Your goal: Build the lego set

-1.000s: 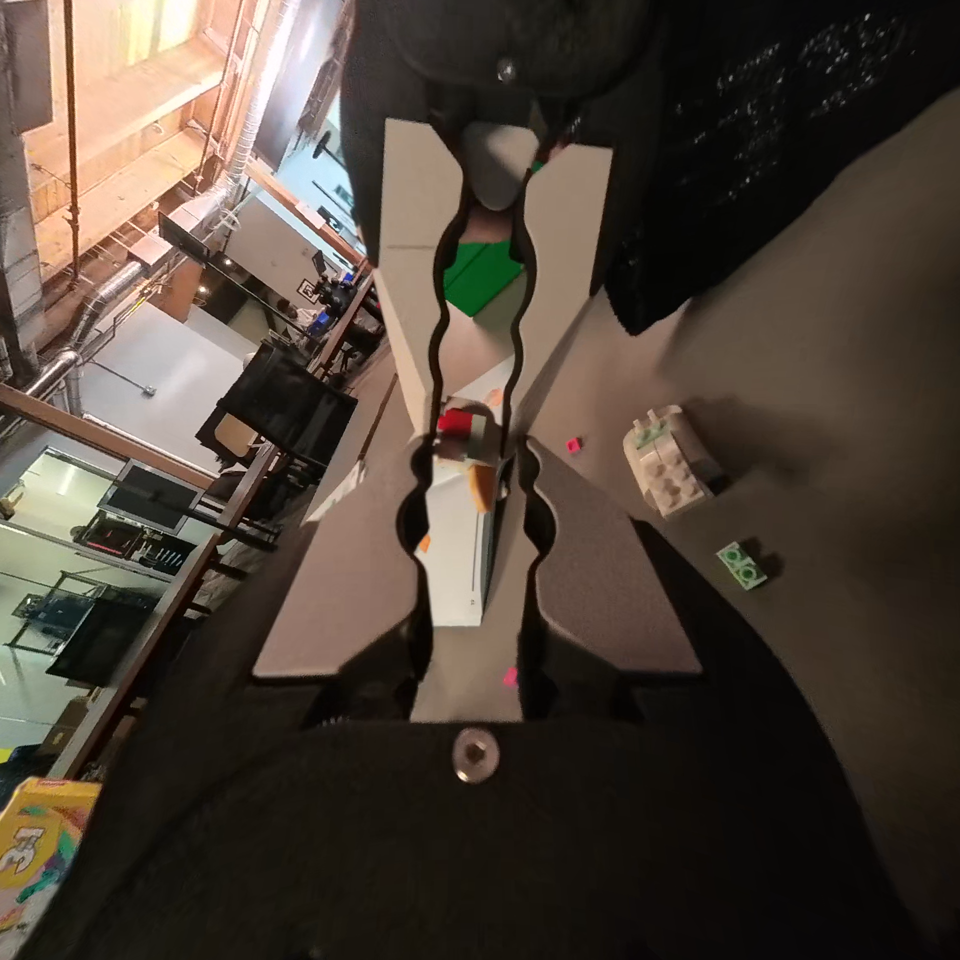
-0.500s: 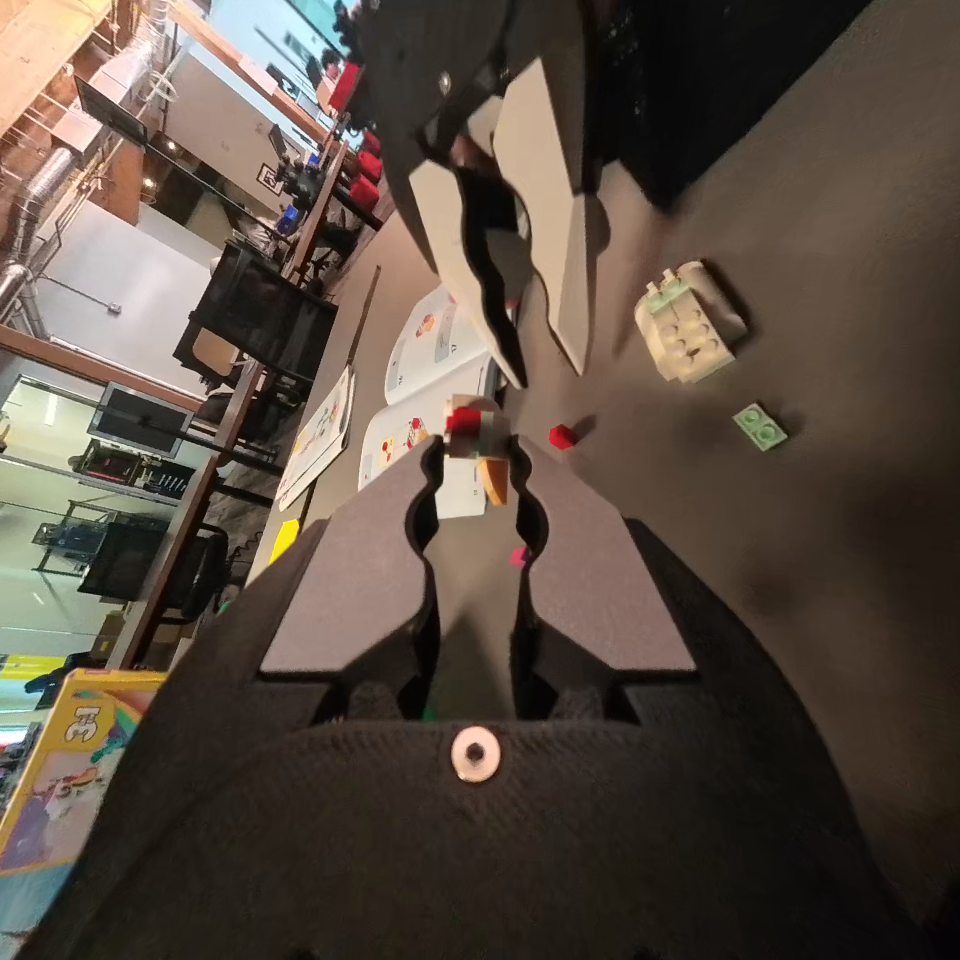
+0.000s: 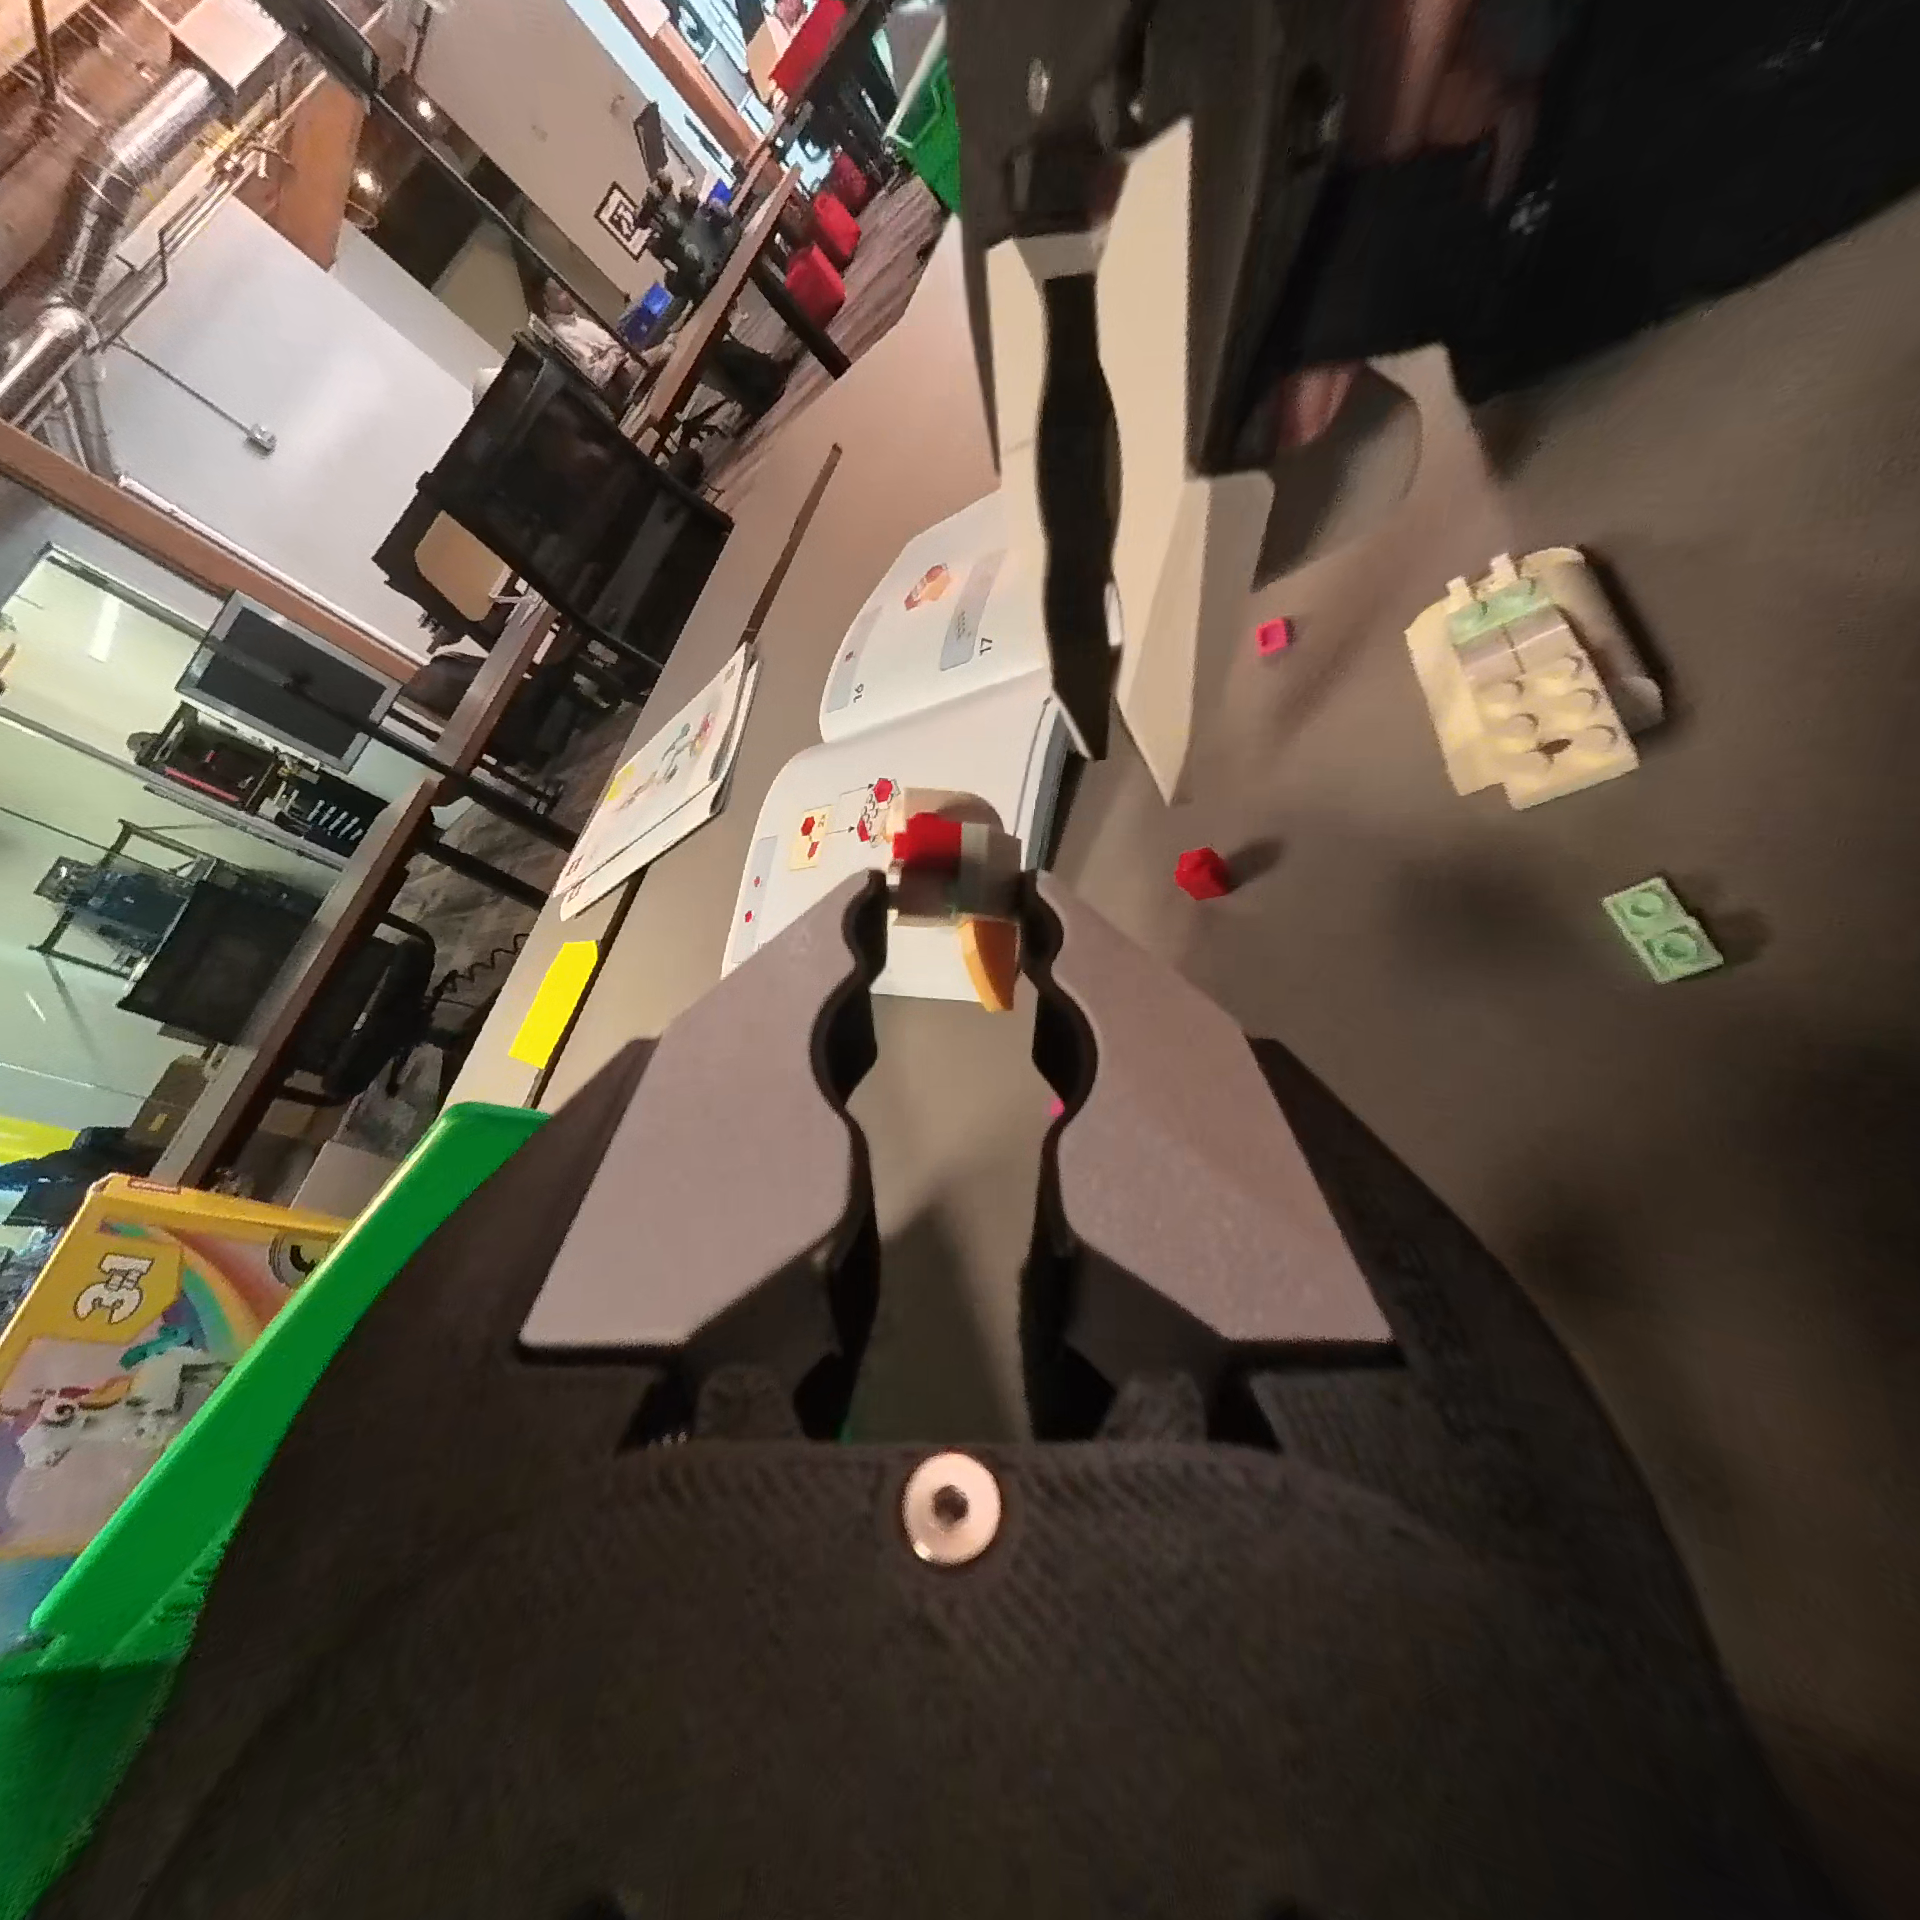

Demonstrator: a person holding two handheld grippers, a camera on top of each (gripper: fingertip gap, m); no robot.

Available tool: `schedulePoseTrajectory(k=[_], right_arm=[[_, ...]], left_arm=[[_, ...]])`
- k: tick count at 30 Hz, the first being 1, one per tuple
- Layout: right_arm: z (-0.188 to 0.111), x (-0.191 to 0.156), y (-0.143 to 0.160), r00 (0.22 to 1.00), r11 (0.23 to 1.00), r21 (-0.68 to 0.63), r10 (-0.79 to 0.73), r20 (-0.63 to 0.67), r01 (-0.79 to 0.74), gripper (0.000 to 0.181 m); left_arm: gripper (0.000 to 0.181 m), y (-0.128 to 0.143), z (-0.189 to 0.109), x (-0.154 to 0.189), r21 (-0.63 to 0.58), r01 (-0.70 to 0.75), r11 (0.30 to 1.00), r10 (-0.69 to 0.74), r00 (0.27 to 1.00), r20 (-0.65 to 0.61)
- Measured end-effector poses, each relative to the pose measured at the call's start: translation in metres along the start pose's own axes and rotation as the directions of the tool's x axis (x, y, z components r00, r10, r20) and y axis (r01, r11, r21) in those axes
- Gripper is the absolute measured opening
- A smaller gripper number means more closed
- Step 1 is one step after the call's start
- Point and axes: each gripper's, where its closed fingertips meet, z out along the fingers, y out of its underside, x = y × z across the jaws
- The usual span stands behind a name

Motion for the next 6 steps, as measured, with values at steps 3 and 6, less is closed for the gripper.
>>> schedulePoseTrajectory(k=[3,6], right_arm=[[0.006,-0.013,0.005,0.999,0.999,-0.046,0.007,0.037,-0.006,0.031],[0.011,-0.021,0.009,0.999,0.995,-0.096,-0.01,0.049,0.015,0.023]], left_arm=[[0.024,0.001,0.001,0.001,-0.001,0.002,1.0,-0.002,1.0,-0.002],[0.024,0.0,0.001,0.001,-0.002,-0.003,1.0,0.003,1.0,-0.002]])
